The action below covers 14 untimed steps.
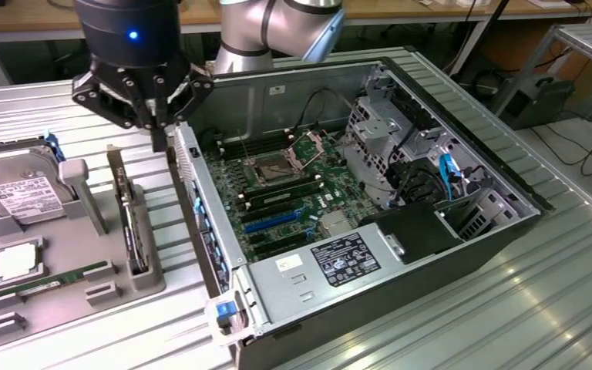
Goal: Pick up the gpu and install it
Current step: 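Reach for the gpu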
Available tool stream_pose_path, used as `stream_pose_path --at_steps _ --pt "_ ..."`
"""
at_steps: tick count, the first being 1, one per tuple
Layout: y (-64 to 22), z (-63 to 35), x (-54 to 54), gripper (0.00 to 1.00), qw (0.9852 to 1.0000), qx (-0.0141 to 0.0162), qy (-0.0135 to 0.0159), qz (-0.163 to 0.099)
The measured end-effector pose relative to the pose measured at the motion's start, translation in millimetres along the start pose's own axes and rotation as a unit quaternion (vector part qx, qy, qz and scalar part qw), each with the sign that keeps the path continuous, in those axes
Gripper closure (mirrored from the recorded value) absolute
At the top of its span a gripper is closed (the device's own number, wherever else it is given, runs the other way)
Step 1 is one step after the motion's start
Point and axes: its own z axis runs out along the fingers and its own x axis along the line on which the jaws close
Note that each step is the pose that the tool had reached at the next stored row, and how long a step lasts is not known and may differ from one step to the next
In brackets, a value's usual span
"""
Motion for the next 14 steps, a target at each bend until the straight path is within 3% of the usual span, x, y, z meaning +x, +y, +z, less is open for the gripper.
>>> stream_pose_path --at_steps 8,10,14 --pt "-5.1 15.8 42.4 0.89 1.0 0.0 0.0001 0.0" --pt "-5.9 19.0 47.5 0.89 1.0 0.0001 0.0008 0.0" --pt "-6.0 19.0 47.5 0.89 1.0 0.0002 0.0011 0.0"
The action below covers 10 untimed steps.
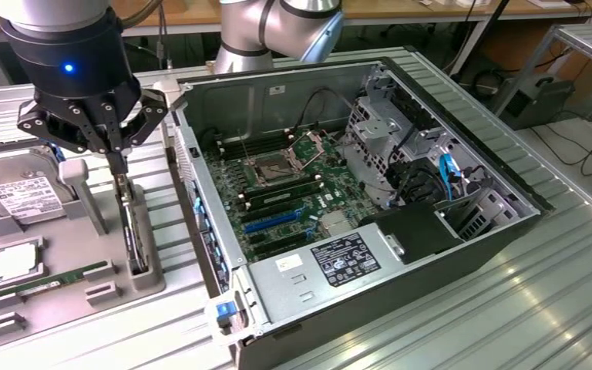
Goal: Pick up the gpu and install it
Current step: 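Reach for the gpu, then pick up the gpu and move the gpu toward the slot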
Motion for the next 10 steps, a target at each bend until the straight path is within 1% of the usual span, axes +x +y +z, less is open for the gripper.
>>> stream_pose_path --at_steps 10 --pt "0.0 0.0 0.0 0.89 1.0 0.0 0.0 0.0"
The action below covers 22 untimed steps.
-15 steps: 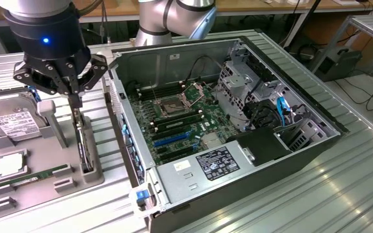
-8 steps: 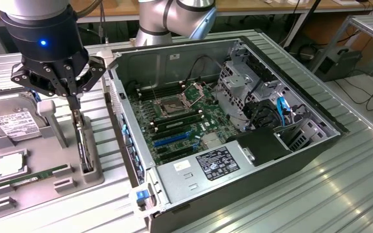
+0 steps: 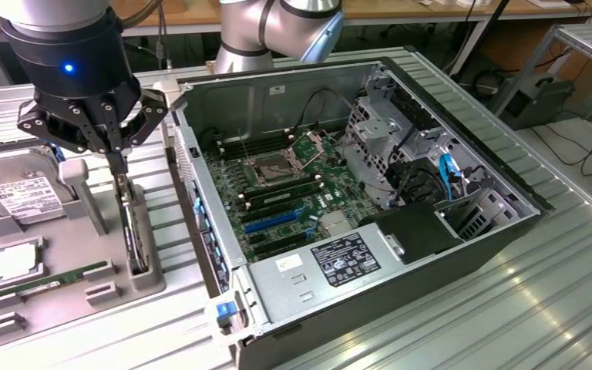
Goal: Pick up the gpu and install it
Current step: 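Pick up the gpu and move the gpu toward the slot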
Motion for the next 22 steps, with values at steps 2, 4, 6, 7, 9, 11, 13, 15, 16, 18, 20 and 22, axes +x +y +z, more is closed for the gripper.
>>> stream_pose_path --at_steps 2,4,6,7,9,11,13,15,16,18,20,22 --pt "0.0 0.0 0.0 0.89 1.0 0.0 0.0 0.0" --pt "0.0 0.0 0.0 0.76 1.0 0.0 0.0 0.0" --pt "0.0 0.0 0.0 0.7 1.0 0.0 0.0 0.0" --pt "0.0 0.0 0.0 0.7 1.0 0.0 0.0 0.0" --pt "-0.3 3.6 2.2 0.64 1.0 0.0012 -0.0017 0.0" --pt "-0.5 7.6 3.2 0.64 1.0 0.0013 -0.0018 0.0" --pt "-0.8 11.3 4.1 0.64 1.0 0.0014 -0.0018 0.0" --pt "-1.1 15.0 5.1 0.64 1.0 0.0014 -0.0018 0.0" --pt "-1.3 16.9 5.6 0.64 1.0 0.0014 -0.0018 0.0" --pt "-1.7 20.4 6.5 0.64 1.0 0.0014 -0.0018 0.0" --pt "-2.5 24.7 7.6 0.64 1.0 0.0014 -0.0018 0.0" --pt "-3.6 29.0 8.6 0.64 1.0 0.0014 -0.0018 0.0"
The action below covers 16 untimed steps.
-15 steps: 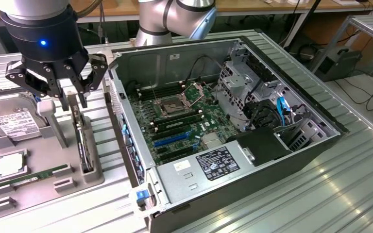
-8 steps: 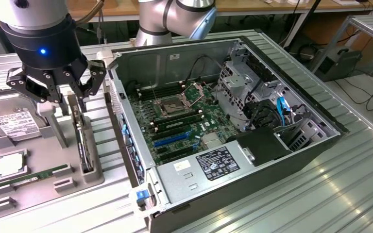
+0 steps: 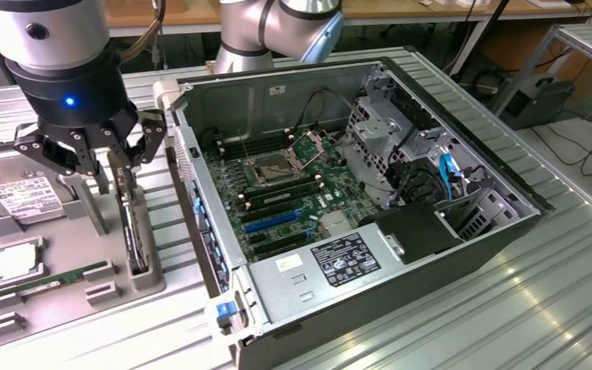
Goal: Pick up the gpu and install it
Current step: 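Pick up the gpu and move the gpu toward the slot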
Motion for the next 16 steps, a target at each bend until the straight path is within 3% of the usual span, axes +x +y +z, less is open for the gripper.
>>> stream_pose_path --at_steps 9,11,14,16 --pt "-4.5 18.9 3.0 0.64 1.0 0.0001 0.0007 0.001" --pt "-5.2 22.5 3.1 0.64 1.0 0.0003 0.0027 0.001" --pt "-6.0 31.3 3.2 0.64 0.9999 0.0008 0.0109 0.002" --pt "-6.2 37.6 2.5 0.64 0.9999 0.0011 0.0123 0.001"
